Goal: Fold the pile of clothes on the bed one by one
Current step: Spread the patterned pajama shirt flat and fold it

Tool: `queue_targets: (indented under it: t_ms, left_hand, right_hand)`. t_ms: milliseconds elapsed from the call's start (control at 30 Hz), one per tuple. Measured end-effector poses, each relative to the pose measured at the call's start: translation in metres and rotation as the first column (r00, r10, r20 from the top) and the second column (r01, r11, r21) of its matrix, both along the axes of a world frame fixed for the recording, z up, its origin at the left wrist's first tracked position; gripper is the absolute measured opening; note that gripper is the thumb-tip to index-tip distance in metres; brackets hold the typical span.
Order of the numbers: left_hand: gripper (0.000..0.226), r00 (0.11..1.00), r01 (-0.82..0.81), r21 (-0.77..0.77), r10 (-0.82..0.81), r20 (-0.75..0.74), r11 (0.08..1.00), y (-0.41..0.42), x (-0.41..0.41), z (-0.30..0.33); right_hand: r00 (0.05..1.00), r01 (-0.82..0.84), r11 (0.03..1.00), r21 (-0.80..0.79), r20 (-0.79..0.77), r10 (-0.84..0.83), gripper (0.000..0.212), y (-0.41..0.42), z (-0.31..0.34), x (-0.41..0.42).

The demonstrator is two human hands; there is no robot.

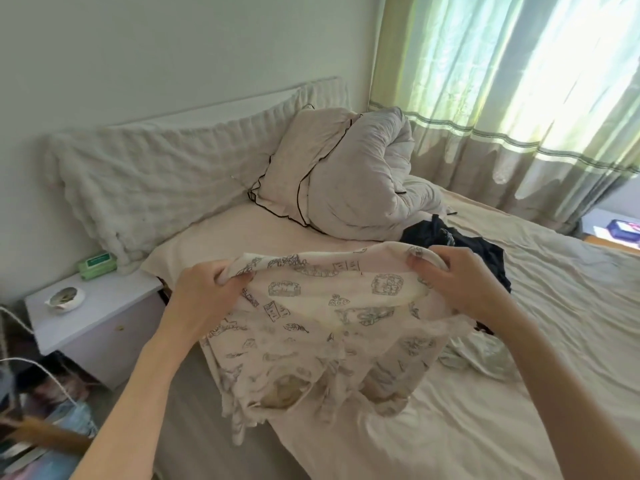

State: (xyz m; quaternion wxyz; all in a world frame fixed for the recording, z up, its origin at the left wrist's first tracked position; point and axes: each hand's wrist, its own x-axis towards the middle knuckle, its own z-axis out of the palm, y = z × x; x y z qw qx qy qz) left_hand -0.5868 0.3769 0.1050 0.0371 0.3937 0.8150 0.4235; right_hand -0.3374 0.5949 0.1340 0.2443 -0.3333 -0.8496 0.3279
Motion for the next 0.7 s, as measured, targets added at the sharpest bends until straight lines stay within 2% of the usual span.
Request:
queue_targets:
  t_ms: [100,167,267,367,533,600,700]
  left_hand:
    - [0.044,0.999,-0.015,0.067,0.018,-0.041,0.998,-0.006,0.019,0.021]
    - [0.041,0.998,-0.009,0.082,0.014,-0.063,0.997,-0.006,0.022,0.029]
    - [0.039,0.998,0.017,0.072,-0.013,-0.057,0.997,0.003,0.016,0.030]
    - [0.047,0.997,0.065,0.015,-0.066,0.037,0.998,0.021,0.001,0.012]
    - [0.012,0.932,0.266,-0.088,-0.233,0.277,0.960,0.061,-0.041,-0.038]
    - [0.037,0.884,0.331,-0.072,-0.283,0.372,0.941,0.081,-0.065,-0.060]
    - [0.067,0.863,0.339,-0.117,-0.259,0.434,0.934,0.122,-0.110,-0.104]
  right_hand:
    - [0.998,-0.027,0.999,0.018,-0.061,0.028,0.045,-0.002,0.025,0.018]
    - [0.992,-0.032,0.999,0.032,-0.118,0.036,0.036,0.000,0.036,0.021]
    - [0.974,-0.015,0.998,-0.054,-0.226,0.002,0.019,0.013,0.036,0.014]
    - [0.961,-0.041,0.981,-0.190,-0.277,-0.014,0.015,0.034,0.012,-0.005]
    - [0.976,0.035,0.957,-0.289,-0.196,-0.095,0.012,0.085,-0.051,-0.057]
    - [0.981,0.077,0.943,-0.324,-0.147,-0.131,0.012,0.109,-0.080,-0.084]
    - [0.985,0.137,0.929,-0.344,-0.056,-0.166,0.015,0.148,-0.128,-0.133]
